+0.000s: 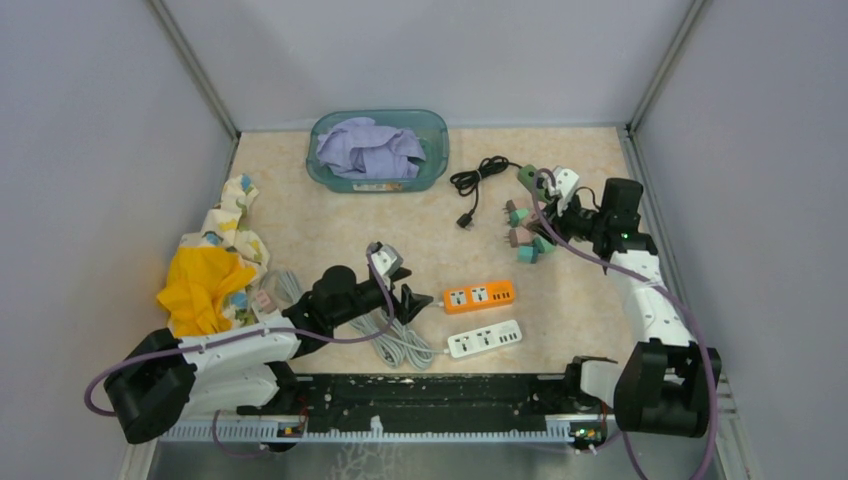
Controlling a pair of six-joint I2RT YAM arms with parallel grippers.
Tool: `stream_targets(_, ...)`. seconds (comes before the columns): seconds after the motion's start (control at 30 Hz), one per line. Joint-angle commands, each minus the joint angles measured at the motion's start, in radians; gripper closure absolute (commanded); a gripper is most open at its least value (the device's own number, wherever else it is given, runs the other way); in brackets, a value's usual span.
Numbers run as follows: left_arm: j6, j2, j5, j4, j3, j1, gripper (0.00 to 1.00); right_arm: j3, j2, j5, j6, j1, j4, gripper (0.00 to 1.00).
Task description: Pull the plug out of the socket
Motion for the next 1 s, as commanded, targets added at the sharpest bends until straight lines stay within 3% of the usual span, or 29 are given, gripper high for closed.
stream_targets(0.0, -0.013, -0.020, -0.016, -0.009, -0.009, 0.007, 0.12, -0.011, -0.018, 0.049, 0.044, -0.014, 0.075, 1.00)
stream_targets(0.2, -0.013, -0.023, -0.022, -0.011, -0.011, 0.008, 0.12, -0.016, 0.015, 0.143, 0.079, -0.027, 0.106, 1.00)
stream_targets(0.43, -0.015, -0.023, -0.026, -0.012, -0.012, 0.008, 0.12, -0.032, 0.094, 0.391, 0.169, -0.028, 0.189, 0.97)
stream_targets(0.67, -0.024, -0.034, -0.033, -0.008, -0.019, 0.010, 0.12, 0.028, 0.233, 0.559, 0.192, -0.029, 0.130, 0.92)
stream_targets(0.77, -0.032, -0.040, -0.035, -0.005, -0.024, 0.011, 0.12, 0.033, 0.251, 0.585, 0.199, -0.029, 0.125, 0.82)
stream_targets(0.97, -0.073, -0.042, -0.031, -0.009, -0.026, 0.012, 0.12, 0.037, 0.252, 0.578, 0.206, -0.029, 0.118, 0.51)
